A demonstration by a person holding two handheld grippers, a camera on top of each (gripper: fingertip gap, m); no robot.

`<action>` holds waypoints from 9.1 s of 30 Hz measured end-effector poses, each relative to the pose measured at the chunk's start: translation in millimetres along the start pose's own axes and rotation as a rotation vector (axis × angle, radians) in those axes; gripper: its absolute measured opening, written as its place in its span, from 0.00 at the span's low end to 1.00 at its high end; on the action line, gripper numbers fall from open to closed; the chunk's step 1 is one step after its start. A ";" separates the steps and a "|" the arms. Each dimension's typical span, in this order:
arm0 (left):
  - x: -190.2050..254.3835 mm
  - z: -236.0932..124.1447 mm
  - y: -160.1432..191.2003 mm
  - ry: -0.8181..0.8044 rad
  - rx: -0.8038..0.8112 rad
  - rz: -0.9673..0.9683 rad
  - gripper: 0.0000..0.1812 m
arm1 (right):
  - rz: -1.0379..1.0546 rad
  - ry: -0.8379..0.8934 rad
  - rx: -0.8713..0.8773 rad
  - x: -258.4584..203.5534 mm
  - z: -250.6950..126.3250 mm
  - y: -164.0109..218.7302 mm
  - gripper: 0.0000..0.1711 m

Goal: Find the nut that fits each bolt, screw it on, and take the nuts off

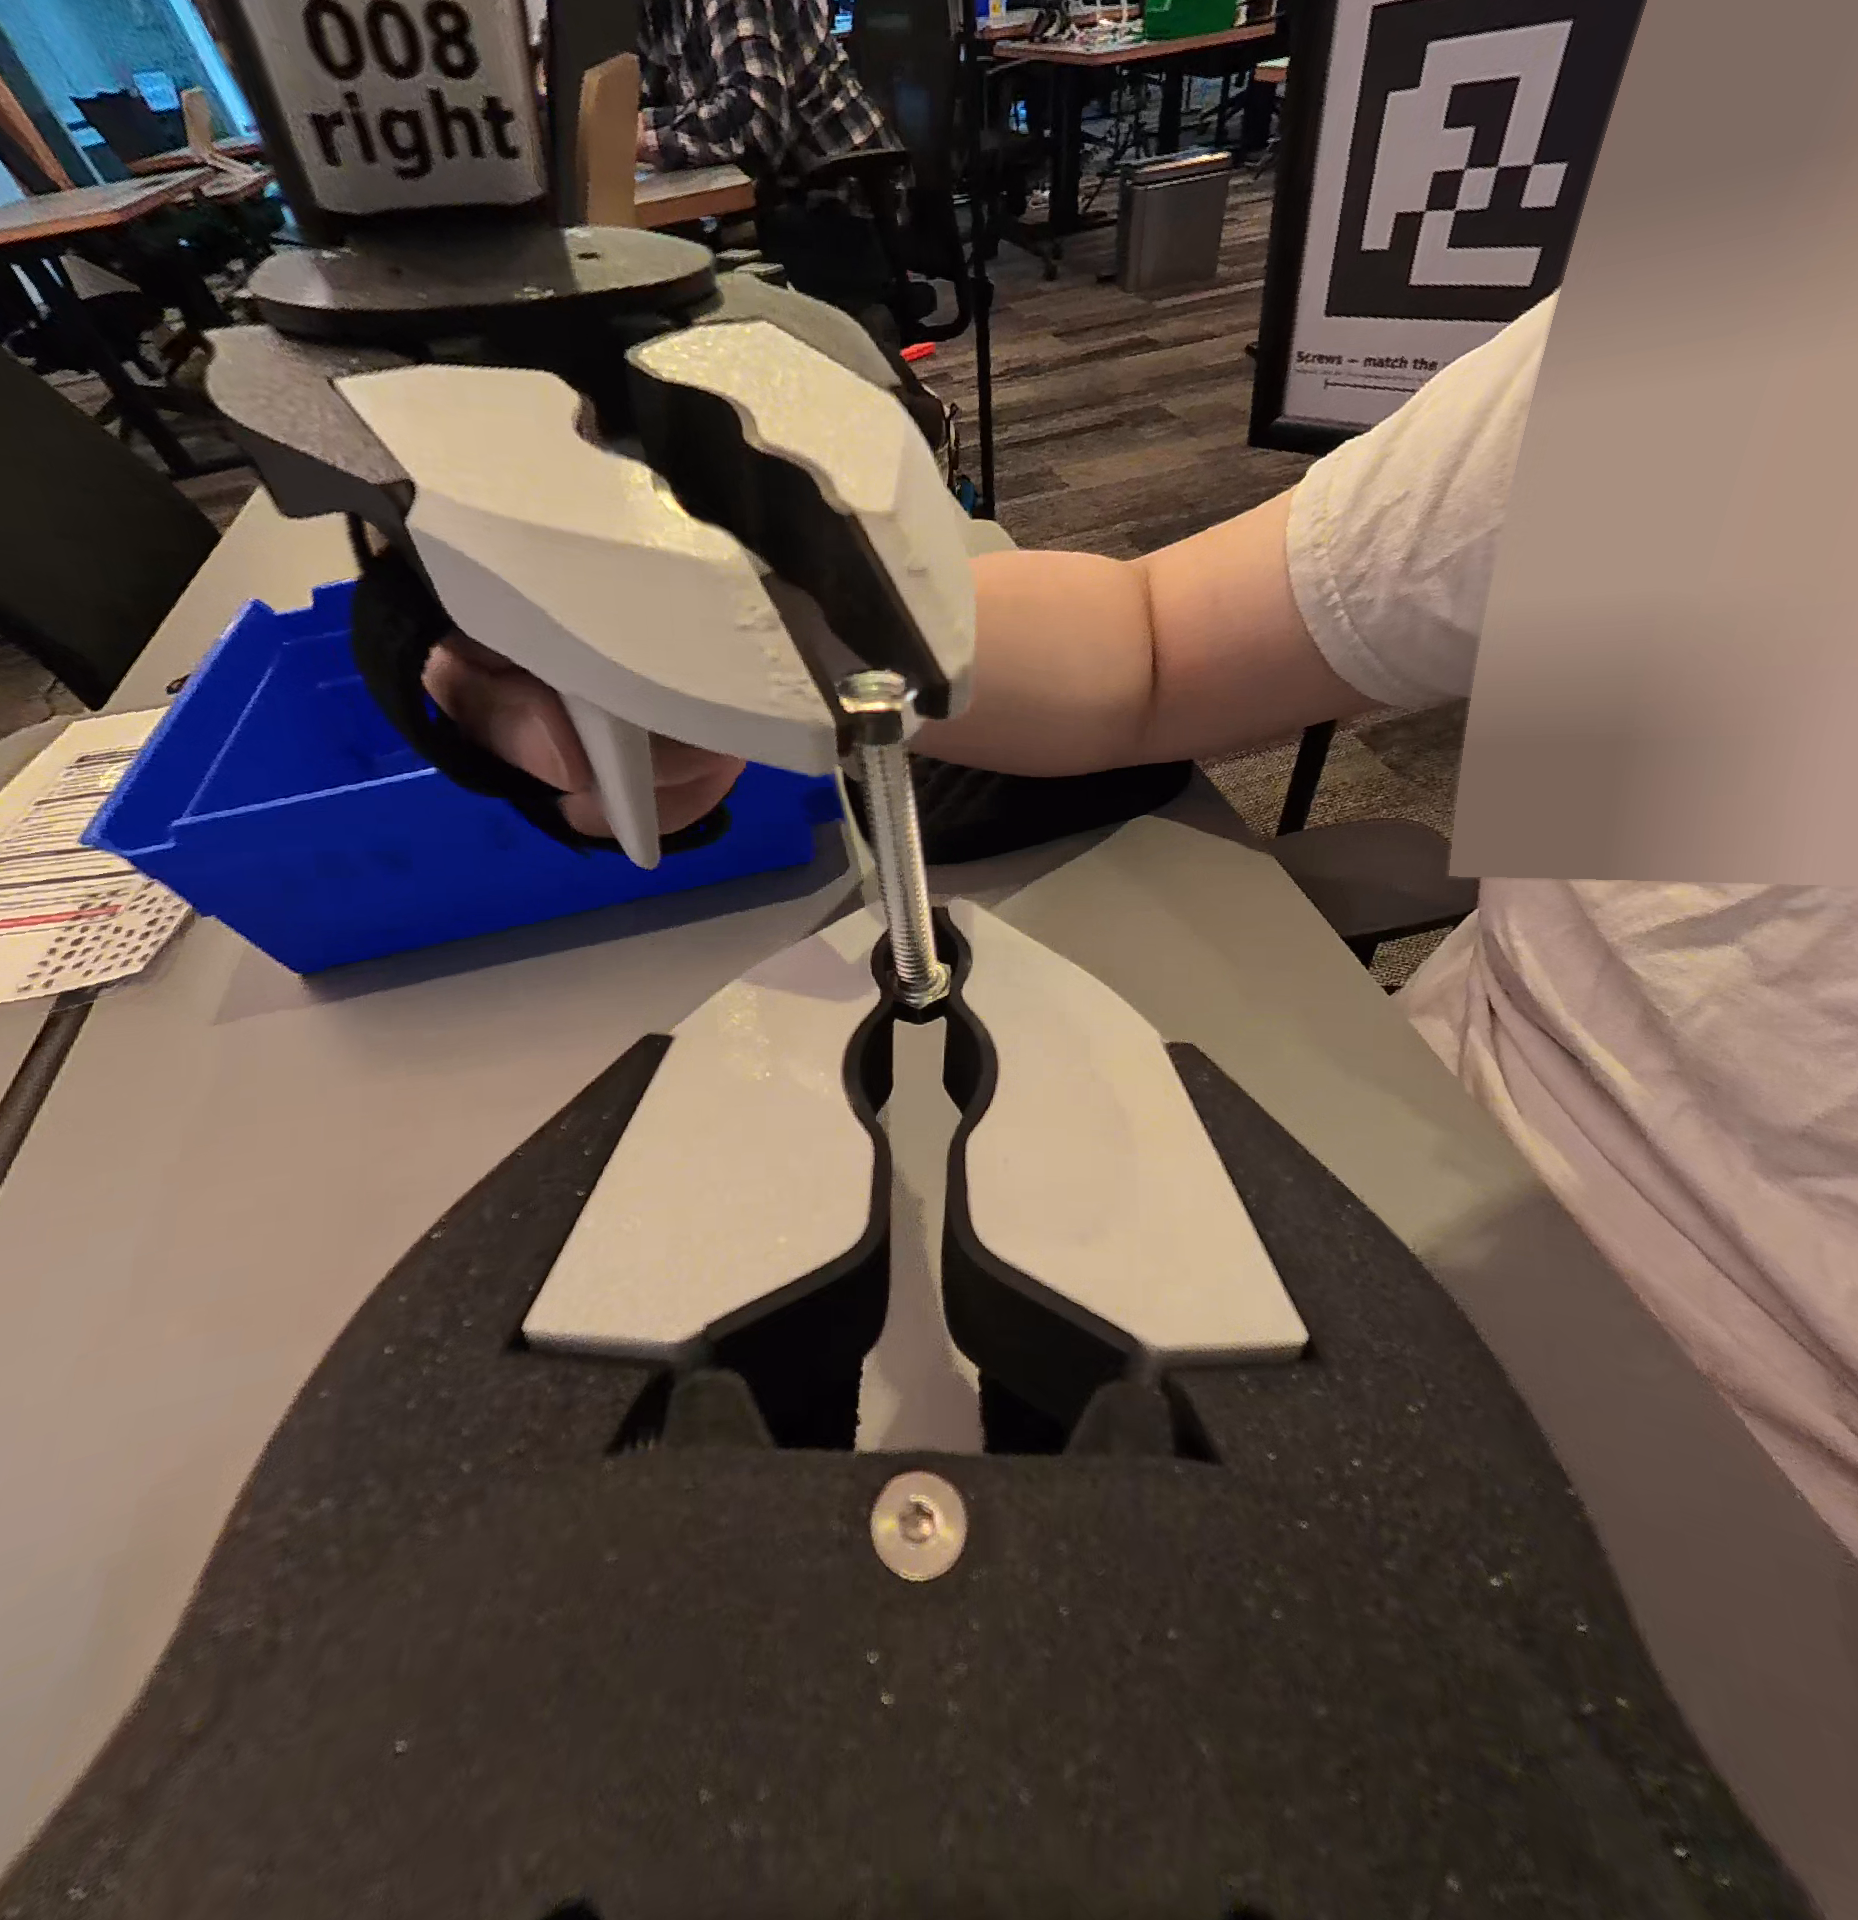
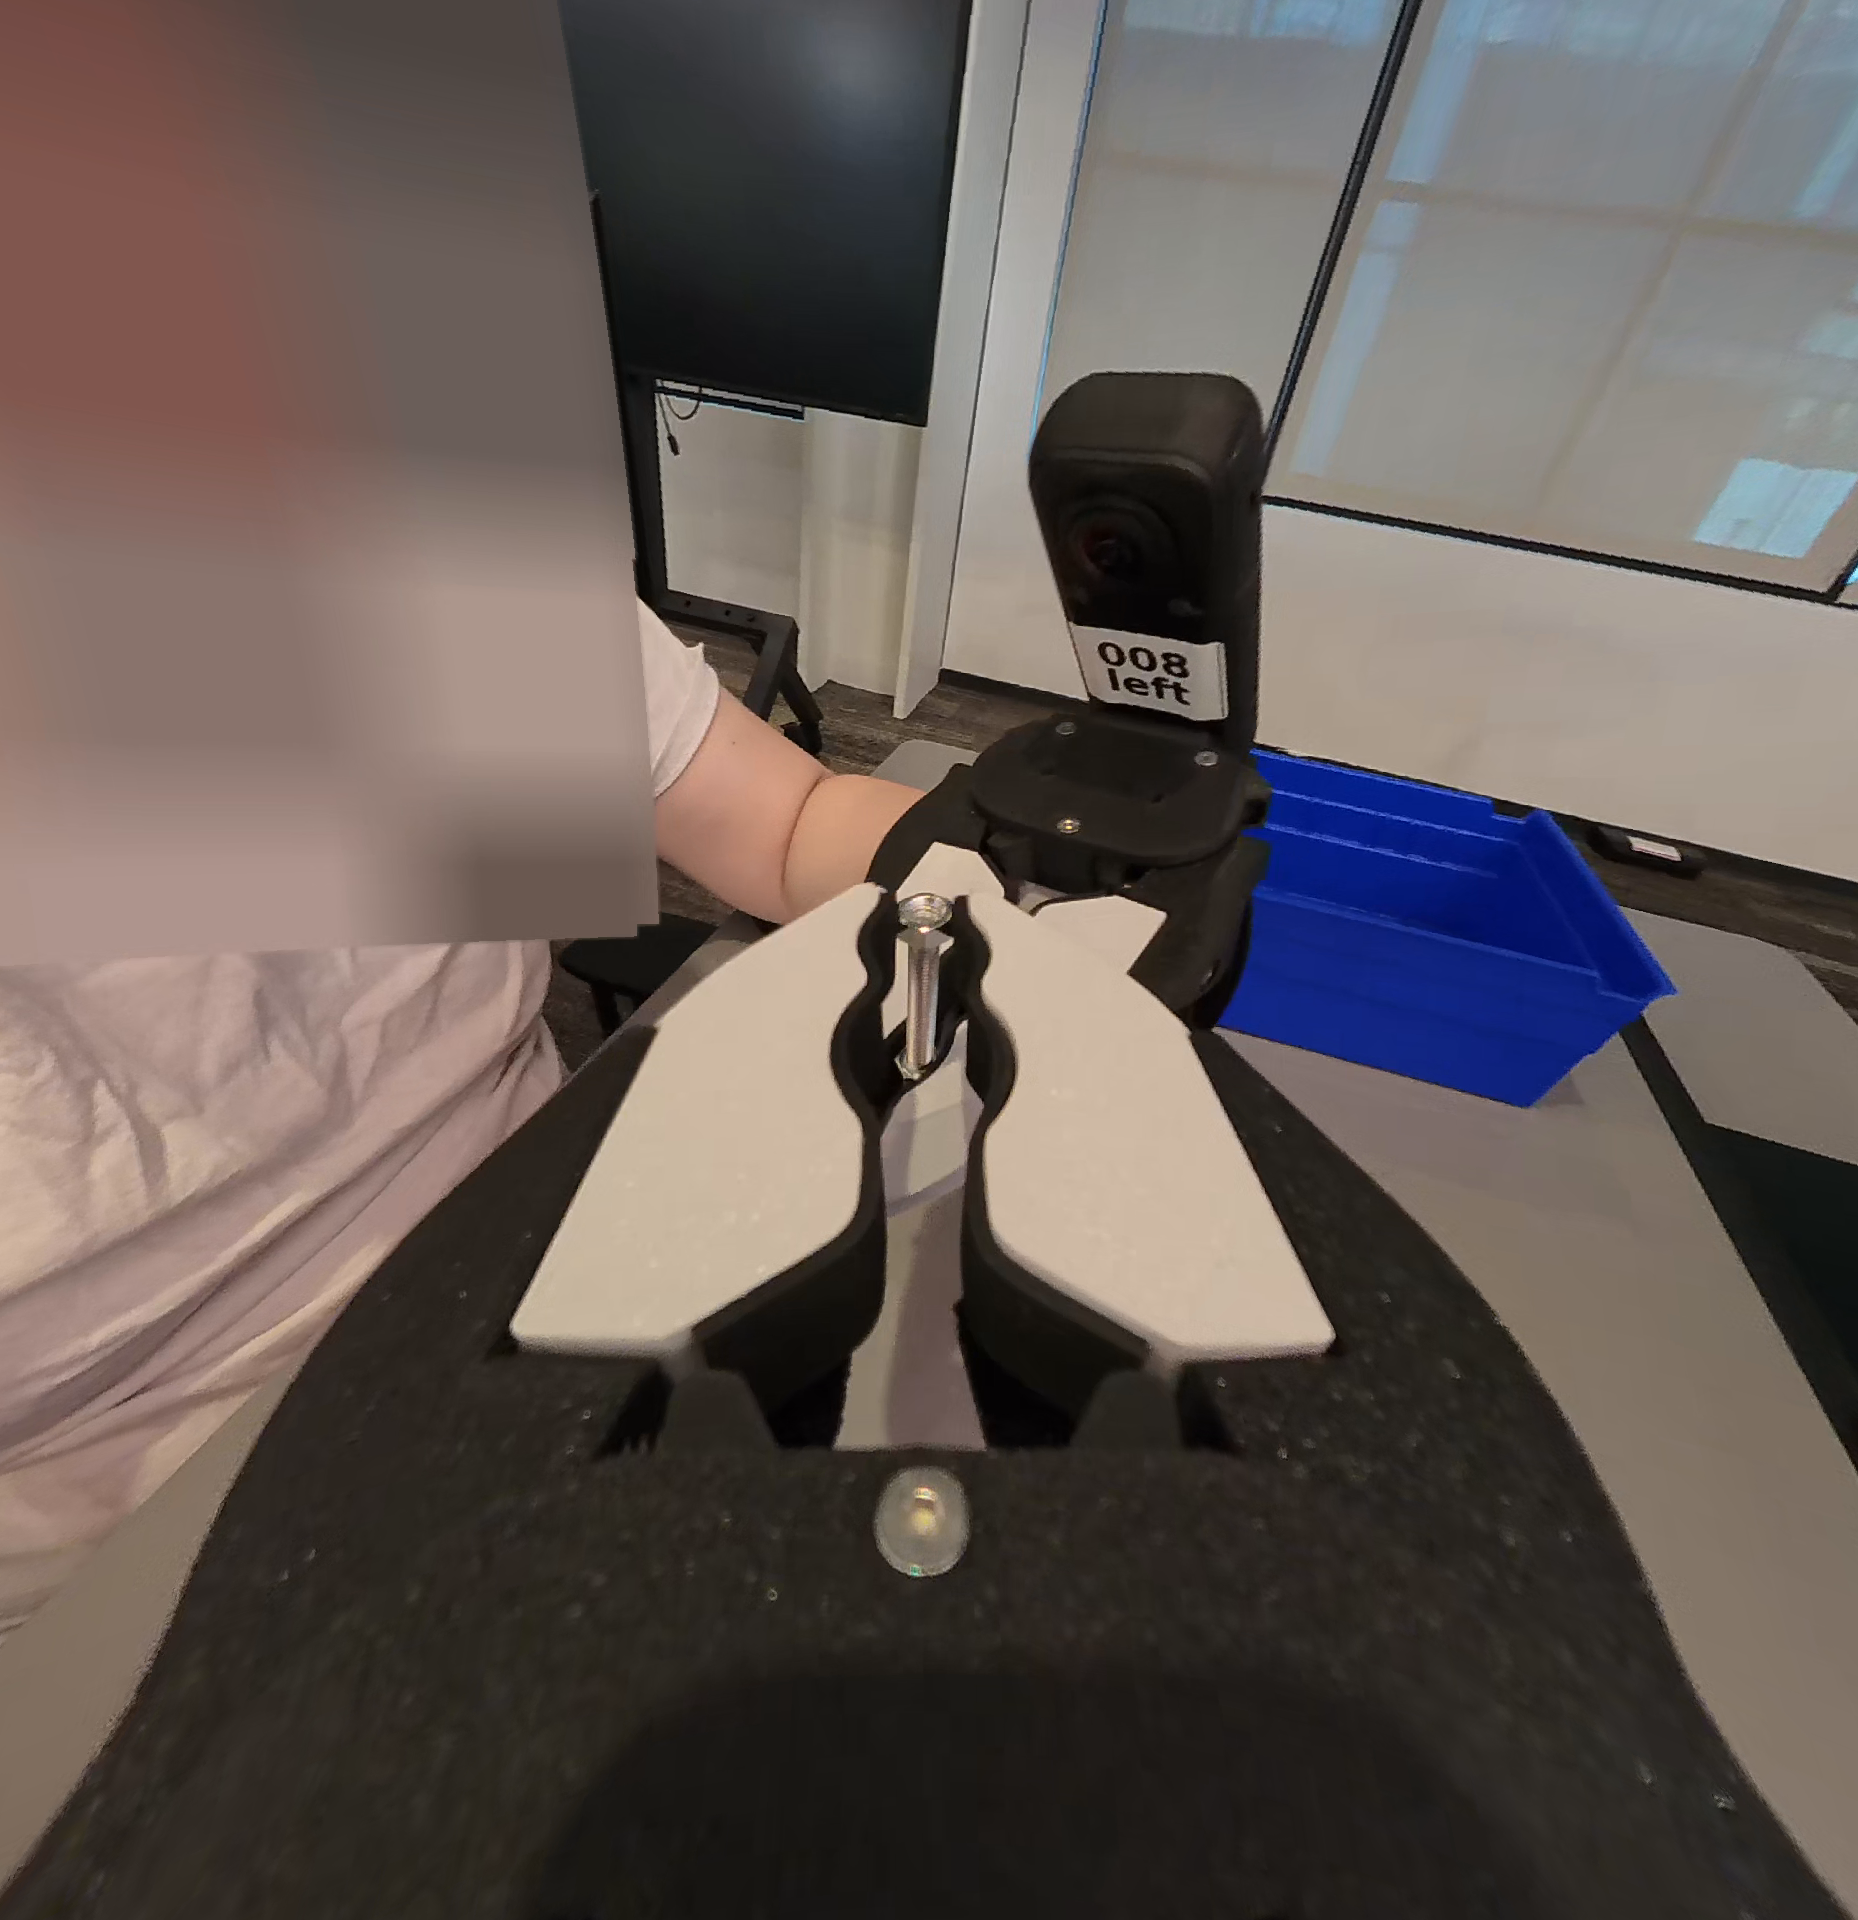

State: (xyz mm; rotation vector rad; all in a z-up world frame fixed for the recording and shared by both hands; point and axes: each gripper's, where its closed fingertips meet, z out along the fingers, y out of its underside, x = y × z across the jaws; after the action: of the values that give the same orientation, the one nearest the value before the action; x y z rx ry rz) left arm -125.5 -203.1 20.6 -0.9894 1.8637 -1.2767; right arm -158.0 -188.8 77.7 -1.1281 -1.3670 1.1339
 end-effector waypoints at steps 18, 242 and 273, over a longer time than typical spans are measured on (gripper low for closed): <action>-65.4 -30.7 22.0 -0.399 -0.143 -0.118 0.02 | 0.117 0.525 -0.100 66.9 -4.2 11.9 0.06; -36.9 -39.8 -8.0 -0.029 0.119 -0.425 0.02 | 0.323 0.197 -0.052 45.4 0.2 23.1 0.03; -13.8 -28.1 -39.6 -0.134 0.144 -0.047 0.02 | -0.071 0.216 -0.052 8.0 -10.7 -29.6 0.15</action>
State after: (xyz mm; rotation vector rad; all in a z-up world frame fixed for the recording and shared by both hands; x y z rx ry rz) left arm -133.7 -188.0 68.1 -1.0210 1.6320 -1.3191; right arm -149.9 -183.9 108.7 -1.1934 -1.2642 0.9025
